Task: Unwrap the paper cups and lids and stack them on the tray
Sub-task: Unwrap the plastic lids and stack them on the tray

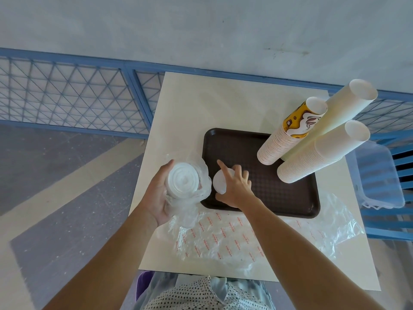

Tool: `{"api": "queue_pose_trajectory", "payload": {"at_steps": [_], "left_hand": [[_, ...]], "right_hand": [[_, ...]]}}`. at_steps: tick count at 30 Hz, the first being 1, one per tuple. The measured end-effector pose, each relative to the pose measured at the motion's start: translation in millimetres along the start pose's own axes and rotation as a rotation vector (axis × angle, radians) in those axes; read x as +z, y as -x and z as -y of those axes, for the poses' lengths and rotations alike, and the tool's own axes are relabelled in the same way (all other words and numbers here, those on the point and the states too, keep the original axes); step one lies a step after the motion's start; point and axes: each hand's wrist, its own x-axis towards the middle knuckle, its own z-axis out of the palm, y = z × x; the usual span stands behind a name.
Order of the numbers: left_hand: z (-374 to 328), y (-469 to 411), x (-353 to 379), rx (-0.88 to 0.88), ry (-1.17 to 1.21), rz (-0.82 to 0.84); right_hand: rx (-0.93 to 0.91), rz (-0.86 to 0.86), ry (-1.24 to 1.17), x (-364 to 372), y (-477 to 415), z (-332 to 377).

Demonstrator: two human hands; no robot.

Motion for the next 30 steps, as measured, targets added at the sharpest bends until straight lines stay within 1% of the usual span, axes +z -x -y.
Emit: {"api": "queue_pose_trajectory", "payload": {"at_steps": [4, 6, 9, 10, 12, 13, 15, 17, 18, 19, 21, 22, 23, 26, 30], "left_hand": [[0, -1, 1, 0.004, -0.01, -0.005], [0, -1, 1, 0.006, -0.009, 0.003], [0, -2, -1, 0.005, -0.016, -0.003], [0, -2, 0, 0.006, -0.025, 0.006], [0, -2, 5, 0.031, -0.069, 0.021], [1, -1, 9, 0.047, -0.091, 0.034], [2, 2, 17, 0.069, -0.09, 0.046], [3, 2, 25, 0.065, -0.106, 0.089], [3, 3, 29, 0.062, -0.111, 0.111], [2, 3, 32, 0.058, -0.109, 0.134], [0, 6, 42, 0.034, -0.097, 0.171], [-1, 9, 47, 0.029, -0.093, 0.181], [0, 8, 49, 0.037, -0.092, 0.183], [0, 6, 53, 0.031, -0.082, 0.116], [2, 3, 57, 0.033, -0.076, 0.098]], "right_hand": [[-0.03, -0.022, -0.039, -9, 6, 0], [-0.046, -0.036, -0.098, -18, 12, 0], [-0.032, -0.094, -0.349, -43, 27, -2], [-0.032, -0.16, -0.436, -53, 34, -1], [-0.061, -0.367, -0.566, -76, 49, 7], [-0.101, -0.459, -0.622, -87, 57, 15], [-0.256, -0.544, -0.661, -106, 75, 37], [-0.438, -0.527, -0.562, -117, 89, 58], [-0.493, -0.479, -0.481, -116, 91, 66], [-0.507, -0.41, -0.395, -115, 92, 72], [-0.459, -0.265, -0.256, -110, 90, 77], [-0.439, -0.228, -0.225, -109, 89, 78], [-0.432, -0.218, -0.213, -108, 88, 78], [-0.427, -0.254, -0.22, -109, 88, 76], [-0.401, -0.26, -0.227, -112, 89, 75]]}}
